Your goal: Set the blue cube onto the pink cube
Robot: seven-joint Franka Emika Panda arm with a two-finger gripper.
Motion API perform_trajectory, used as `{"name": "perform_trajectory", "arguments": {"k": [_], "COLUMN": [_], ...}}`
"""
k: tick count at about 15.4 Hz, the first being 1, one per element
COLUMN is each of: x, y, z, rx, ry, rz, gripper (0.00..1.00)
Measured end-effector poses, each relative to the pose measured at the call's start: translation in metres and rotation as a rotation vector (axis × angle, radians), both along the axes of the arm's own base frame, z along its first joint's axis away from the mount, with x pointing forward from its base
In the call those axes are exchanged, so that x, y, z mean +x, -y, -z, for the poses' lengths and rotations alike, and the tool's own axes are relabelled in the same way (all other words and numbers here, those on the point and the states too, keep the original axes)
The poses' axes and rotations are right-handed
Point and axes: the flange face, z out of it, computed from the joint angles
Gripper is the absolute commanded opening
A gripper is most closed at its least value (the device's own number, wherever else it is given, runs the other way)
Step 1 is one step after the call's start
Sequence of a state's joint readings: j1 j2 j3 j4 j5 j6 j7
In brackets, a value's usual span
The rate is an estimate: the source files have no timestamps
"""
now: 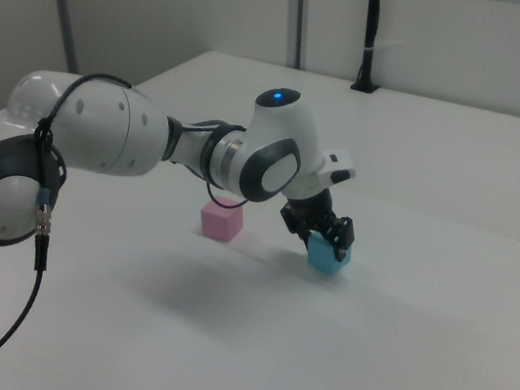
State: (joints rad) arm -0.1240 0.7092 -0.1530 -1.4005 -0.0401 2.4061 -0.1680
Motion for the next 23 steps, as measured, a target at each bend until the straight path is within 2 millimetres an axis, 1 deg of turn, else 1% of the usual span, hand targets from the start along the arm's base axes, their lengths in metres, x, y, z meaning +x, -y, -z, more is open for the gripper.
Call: {"name": "perform_trajectory", "arguments": {"k": [1, 2, 3, 4, 5, 6, 7, 8, 9, 10, 11, 12, 14, 15, 16, 17, 18, 20, 21, 23], "x": [0.000, 0.001, 0.002, 0.004, 0.006, 0.006, 0.004, 0.001, -0.004, -0.008, -0.012, -0.015, -0.019, -0.021, -0.022, -0.023, -0.023, -0.022, -0.021, -0.020], "y": [0.000, 0.000, 0.001, 0.001, 0.001, -0.001, -0.007, -0.019, -0.035, -0.055, -0.082, -0.111, -0.166, -0.199, -0.214, -0.229, -0.235, -0.239, -0.239, -0.236], "z": [-0.001, -0.002, -0.006, -0.014, -0.030, -0.051, -0.075, -0.099, -0.119, -0.134, -0.145, -0.151, -0.149, -0.143, -0.137, -0.126, -0.118, -0.099, -0.091, -0.082], "rx": [0.000, -0.001, -0.003, -0.007, -0.011, -0.015, -0.014, -0.005, 0.017, 0.043, 0.067, 0.083, 0.098, 0.105, 0.108, 0.109, 0.108, 0.105, 0.103, 0.099], "ry": [0.002, 0.005, 0.014, 0.031, 0.057, 0.085, 0.103, 0.105, 0.099, 0.087, 0.067, 0.045, 0.004, -0.013, -0.022, -0.040, -0.055, -0.082, -0.094, -0.106], "rz": [0.000, 0.000, 0.000, -0.001, -0.002, -0.005, -0.011, -0.020, -0.030, -0.044, -0.071, -0.103, -0.154, -0.168, -0.173, -0.181, -0.187, -0.191, -0.190, -0.185], "gripper": [0.34, 0.40, 0.43, 0.43, 0.43, 0.44, 0.46, 0.47, 0.47, 0.47, 0.47, 0.47, 0.48, 0.49, 0.49, 0.49, 0.49, 0.52, 0.54, 0.55]}}
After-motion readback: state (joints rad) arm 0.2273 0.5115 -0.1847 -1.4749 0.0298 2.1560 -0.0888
